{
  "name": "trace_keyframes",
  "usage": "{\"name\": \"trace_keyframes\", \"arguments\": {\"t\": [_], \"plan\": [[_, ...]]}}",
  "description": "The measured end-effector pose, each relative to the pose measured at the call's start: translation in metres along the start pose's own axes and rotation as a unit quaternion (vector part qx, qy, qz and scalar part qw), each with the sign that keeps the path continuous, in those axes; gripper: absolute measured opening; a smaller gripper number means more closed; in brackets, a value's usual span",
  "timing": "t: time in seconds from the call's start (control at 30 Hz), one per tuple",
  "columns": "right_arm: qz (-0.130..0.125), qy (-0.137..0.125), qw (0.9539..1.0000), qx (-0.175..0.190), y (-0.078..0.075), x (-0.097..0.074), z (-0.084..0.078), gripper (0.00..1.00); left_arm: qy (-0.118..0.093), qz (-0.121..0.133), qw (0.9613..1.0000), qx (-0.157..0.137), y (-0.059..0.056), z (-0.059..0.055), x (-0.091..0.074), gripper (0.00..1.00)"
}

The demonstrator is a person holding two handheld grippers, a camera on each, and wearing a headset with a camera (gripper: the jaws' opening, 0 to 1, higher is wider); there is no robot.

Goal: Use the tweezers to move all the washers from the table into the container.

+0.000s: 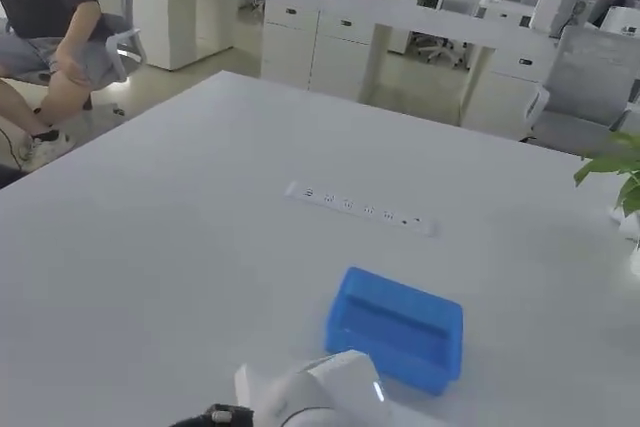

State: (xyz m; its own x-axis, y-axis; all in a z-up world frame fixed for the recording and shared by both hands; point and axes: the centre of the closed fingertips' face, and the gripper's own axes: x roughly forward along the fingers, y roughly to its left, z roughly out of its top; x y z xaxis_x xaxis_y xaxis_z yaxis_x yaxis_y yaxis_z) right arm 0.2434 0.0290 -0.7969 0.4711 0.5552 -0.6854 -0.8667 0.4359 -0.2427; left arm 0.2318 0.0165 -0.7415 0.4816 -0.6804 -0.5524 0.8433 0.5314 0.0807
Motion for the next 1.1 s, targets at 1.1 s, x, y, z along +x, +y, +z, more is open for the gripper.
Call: {"name": "trace_keyframes", "arguments": {"t": [1.1], "plan": [[-0.036, 0.006, 0.9857, 0.165, -0.014, -0.041, -0.025, 0.18, 0.189, -0.129, 0.9575, 0.176, 0.047, -0.11, 0.048, 0.0]]}}
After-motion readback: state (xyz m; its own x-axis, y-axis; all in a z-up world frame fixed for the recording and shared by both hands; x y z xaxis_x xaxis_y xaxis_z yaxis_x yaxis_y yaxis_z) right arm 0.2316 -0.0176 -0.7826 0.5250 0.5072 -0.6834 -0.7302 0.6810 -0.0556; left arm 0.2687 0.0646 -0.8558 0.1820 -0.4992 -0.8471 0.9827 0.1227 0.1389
